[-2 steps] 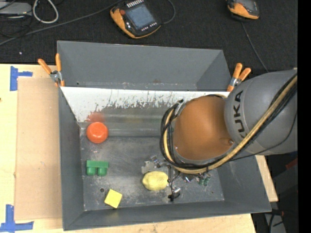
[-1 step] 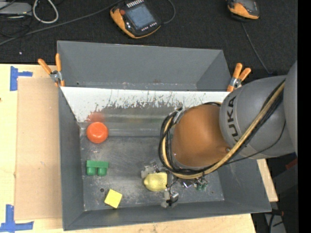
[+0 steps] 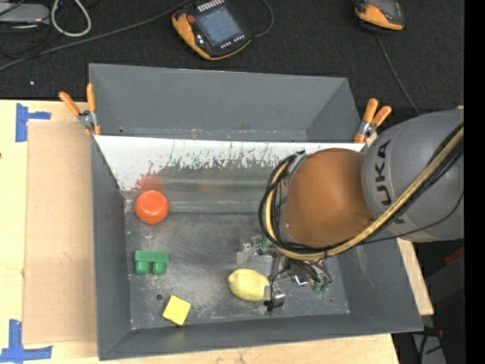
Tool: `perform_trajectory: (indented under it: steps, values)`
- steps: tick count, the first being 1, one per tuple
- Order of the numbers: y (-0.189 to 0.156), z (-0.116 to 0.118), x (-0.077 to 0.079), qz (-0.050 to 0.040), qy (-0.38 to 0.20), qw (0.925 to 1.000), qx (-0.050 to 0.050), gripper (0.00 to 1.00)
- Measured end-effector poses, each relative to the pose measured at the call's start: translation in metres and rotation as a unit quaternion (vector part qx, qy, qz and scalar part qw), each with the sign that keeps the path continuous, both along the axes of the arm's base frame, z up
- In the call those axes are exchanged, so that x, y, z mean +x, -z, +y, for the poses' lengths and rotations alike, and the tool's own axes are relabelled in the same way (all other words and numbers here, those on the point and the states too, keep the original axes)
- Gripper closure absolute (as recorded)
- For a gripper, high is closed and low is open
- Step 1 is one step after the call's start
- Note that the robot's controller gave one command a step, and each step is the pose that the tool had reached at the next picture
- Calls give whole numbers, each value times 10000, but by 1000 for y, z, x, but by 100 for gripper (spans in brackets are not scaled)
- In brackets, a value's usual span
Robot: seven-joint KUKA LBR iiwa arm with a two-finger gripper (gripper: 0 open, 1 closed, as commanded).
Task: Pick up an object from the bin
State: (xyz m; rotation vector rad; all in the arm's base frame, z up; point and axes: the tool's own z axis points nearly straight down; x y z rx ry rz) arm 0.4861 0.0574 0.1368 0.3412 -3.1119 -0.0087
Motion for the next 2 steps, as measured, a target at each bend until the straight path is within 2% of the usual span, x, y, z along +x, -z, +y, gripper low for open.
perform_trajectory:
  steps: [1,2]
  values:
    - [7,-23,-4,6,-562,9984,11,0]
    - [49,-17,12,-10,916,9958,0,0]
